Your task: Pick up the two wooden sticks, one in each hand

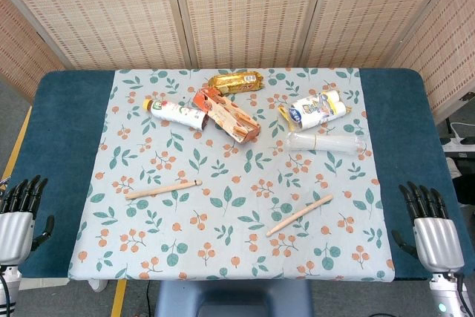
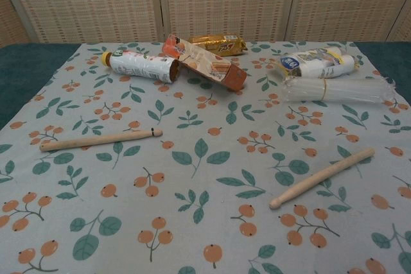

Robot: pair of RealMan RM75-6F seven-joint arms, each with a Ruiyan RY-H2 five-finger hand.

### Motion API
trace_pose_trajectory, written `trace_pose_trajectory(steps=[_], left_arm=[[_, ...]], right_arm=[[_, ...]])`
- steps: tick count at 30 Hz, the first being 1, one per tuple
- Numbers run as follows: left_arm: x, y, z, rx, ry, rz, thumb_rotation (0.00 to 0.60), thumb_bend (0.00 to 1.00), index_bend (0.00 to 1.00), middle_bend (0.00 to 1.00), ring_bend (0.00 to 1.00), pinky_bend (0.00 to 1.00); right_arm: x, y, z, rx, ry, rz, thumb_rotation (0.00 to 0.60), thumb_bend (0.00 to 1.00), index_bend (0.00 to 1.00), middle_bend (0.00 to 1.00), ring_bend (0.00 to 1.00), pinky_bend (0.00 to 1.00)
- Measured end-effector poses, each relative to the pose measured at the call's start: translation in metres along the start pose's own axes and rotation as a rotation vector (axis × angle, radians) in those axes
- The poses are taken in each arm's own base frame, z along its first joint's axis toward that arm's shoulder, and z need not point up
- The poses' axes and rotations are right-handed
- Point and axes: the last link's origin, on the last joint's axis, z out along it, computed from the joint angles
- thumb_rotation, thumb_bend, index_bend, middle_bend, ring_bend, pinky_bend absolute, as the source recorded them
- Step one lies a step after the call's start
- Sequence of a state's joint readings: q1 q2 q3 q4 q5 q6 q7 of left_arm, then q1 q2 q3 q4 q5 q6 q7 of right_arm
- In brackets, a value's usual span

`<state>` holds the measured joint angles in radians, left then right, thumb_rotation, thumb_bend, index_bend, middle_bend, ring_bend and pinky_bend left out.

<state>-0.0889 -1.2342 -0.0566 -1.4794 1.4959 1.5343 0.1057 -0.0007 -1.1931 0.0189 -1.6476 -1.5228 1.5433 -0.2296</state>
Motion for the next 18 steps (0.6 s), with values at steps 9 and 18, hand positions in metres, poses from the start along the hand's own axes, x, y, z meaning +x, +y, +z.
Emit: trace_pose_trajectory(steps=[9,18], left_arm=[[-0.014,0.026,0.006,-0.090,-0.032,0.000,0.600,0.47,0.08,0.17,0.03,0.13],[-0.054,0.070,0.040,-0.143,-0.155,0.147,0.600,0.47,0.24,0.33,0.14,0.14]], right_arm=[[0.002,-0.003,-0.002,0.012,0.007,0.011,0.600,0.20,0.00,0.02,0.00,0.00],[0.012,-0.003,-0.003,0.023,0.036,0.040,0.600,0.20,0.00,0.02,0.00,0.00]])
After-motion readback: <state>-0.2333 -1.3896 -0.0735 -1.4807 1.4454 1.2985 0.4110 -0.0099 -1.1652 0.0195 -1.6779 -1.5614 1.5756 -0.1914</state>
